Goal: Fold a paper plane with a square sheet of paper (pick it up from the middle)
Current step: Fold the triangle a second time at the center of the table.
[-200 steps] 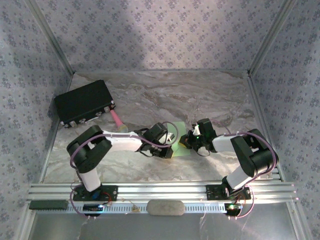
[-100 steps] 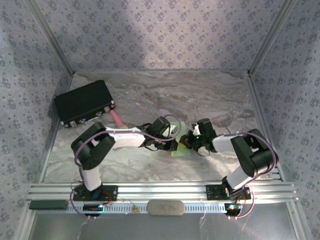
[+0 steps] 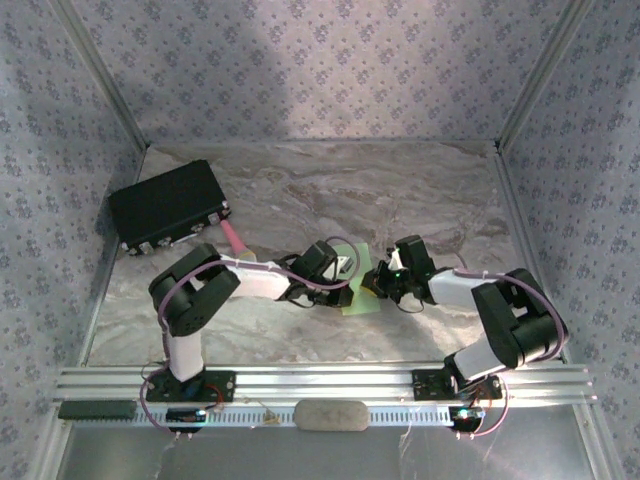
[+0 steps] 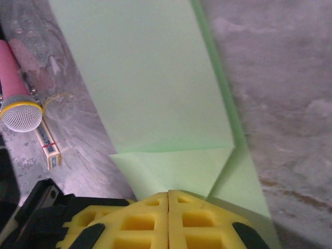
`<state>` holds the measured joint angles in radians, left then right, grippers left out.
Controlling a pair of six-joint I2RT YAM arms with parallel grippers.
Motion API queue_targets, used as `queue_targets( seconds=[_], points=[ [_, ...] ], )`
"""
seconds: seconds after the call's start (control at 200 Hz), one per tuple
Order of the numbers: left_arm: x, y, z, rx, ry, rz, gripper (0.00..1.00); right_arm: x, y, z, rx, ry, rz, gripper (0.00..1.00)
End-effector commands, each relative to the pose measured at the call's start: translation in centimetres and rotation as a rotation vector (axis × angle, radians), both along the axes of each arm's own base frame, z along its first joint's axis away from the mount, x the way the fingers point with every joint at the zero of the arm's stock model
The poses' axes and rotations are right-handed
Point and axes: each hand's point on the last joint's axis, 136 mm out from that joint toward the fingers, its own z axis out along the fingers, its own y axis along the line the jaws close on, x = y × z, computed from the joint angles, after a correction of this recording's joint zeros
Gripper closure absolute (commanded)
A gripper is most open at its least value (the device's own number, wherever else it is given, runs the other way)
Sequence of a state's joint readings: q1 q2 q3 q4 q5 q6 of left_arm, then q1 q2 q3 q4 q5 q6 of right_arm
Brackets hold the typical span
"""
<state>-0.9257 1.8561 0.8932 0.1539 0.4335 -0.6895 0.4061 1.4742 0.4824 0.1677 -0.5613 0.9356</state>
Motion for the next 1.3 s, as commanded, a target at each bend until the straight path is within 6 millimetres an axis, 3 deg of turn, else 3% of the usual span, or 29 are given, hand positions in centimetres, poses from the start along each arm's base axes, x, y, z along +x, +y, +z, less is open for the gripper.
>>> queue_targets(
  seconds=[0.0, 0.16, 0.335, 0.745, 0.86, 1.089, 1.294],
  points=[
    [-2.1, 3.0, -3.3, 0.148, 0.064, -0.014, 1.0, -0.5, 1.0, 0.5, -0.017, -0.013, 0.073, 0.93],
    [-1.7, 2.6, -3.0, 0.134, 0.061, -0.016, 1.0, -1.2, 1.7, -1.8, -0.065, 0.062, 0.104, 0.94],
    [-1.8, 3.1, -3.1, 0.141, 0.064, -0.01, 1.0, -1.0, -0.7, -3.9, -0.082, 0.111, 0.03, 0.95],
    [-2.4, 3.7, -3.9, 0.13, 0.088, -0.041, 1.0, 2.5, -5.1, -3.4, -0.052, 0.076, -0.1, 0.95],
    [-2.4, 4.2, -4.0, 0.117, 0.103, -0.052, 1.0, 3.1, -5.6, -2.1, -0.033, 0.046, -0.117, 0.95],
    [-2.2, 4.4, -3.6, 0.097, 0.104, -0.077, 1.0, 2.7, -4.7, 1.6, -0.024, -0.043, -0.083, 0.93],
    [-1.8, 4.5, -3.5, 0.096, 0.105, -0.075, 1.0, 1.1, -0.7, 0.9, -0.008, -0.019, 0.014, 0.92]
  ],
)
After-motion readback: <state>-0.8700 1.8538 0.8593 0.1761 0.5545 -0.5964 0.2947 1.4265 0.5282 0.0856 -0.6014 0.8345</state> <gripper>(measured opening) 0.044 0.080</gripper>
